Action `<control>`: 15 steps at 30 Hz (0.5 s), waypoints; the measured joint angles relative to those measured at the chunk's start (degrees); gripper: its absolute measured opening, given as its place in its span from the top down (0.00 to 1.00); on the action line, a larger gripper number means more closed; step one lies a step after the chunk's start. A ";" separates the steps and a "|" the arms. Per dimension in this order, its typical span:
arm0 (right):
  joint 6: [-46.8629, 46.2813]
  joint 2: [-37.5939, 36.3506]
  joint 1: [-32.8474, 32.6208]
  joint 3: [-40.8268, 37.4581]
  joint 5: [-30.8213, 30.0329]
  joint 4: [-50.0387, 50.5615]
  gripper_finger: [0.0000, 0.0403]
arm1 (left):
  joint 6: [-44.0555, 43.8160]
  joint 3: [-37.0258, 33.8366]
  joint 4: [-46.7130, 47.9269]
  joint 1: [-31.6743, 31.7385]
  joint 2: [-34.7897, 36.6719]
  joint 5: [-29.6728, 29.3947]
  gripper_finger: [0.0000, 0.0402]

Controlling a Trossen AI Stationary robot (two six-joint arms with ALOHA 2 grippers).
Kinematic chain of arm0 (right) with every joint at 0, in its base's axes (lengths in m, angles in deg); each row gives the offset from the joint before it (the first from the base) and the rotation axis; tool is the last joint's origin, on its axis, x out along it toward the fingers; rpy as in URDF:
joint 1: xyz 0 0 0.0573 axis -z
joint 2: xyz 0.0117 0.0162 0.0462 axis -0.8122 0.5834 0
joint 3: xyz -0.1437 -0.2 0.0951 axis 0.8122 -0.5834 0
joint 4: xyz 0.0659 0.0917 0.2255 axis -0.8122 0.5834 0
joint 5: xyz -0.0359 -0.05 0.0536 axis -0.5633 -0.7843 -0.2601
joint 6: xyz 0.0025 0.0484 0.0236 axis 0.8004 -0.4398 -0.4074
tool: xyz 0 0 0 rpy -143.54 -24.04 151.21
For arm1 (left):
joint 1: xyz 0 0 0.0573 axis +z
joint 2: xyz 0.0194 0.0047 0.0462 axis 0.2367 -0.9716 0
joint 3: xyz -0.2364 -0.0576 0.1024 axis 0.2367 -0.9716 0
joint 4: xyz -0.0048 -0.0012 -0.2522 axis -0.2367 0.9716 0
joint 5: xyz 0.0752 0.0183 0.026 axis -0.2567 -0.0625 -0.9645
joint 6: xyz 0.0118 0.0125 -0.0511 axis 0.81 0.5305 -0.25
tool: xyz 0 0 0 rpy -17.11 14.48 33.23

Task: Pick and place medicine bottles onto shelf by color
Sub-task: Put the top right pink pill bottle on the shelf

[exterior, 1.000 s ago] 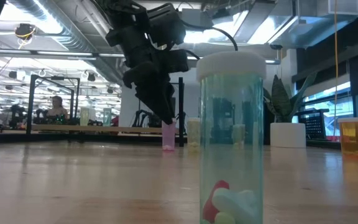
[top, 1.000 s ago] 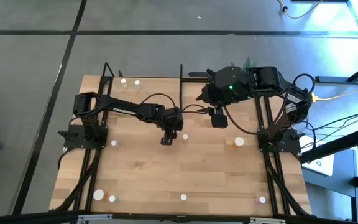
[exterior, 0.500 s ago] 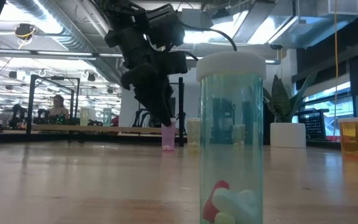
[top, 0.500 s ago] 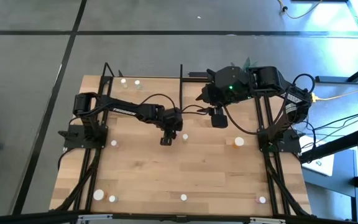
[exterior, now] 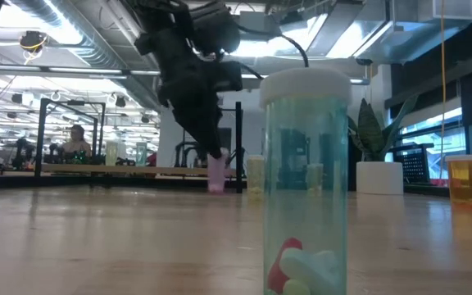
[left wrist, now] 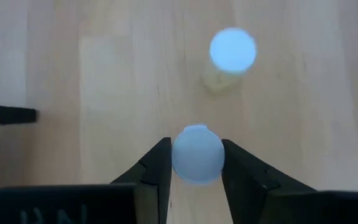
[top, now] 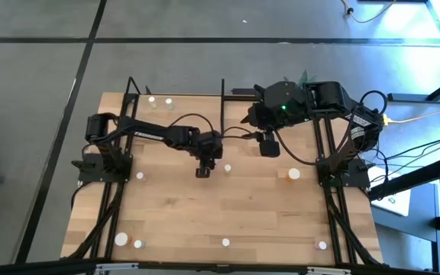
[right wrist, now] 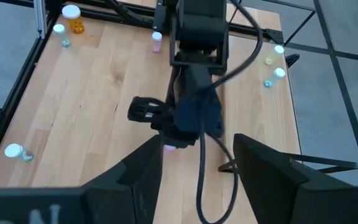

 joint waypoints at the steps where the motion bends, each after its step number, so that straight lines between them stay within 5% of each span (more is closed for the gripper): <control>1: 0.00 -0.01 0.00 0.02 -0.02 -0.02 0.51 | -0.45 0.07 0.08 0.02 0.80 0.00 0.74; 15: -0.02 0.00 0.04 0.07 -0.04 -0.59 0.51 | -8.25 0.18 10.88 4.64 18.96 -9.68 0.74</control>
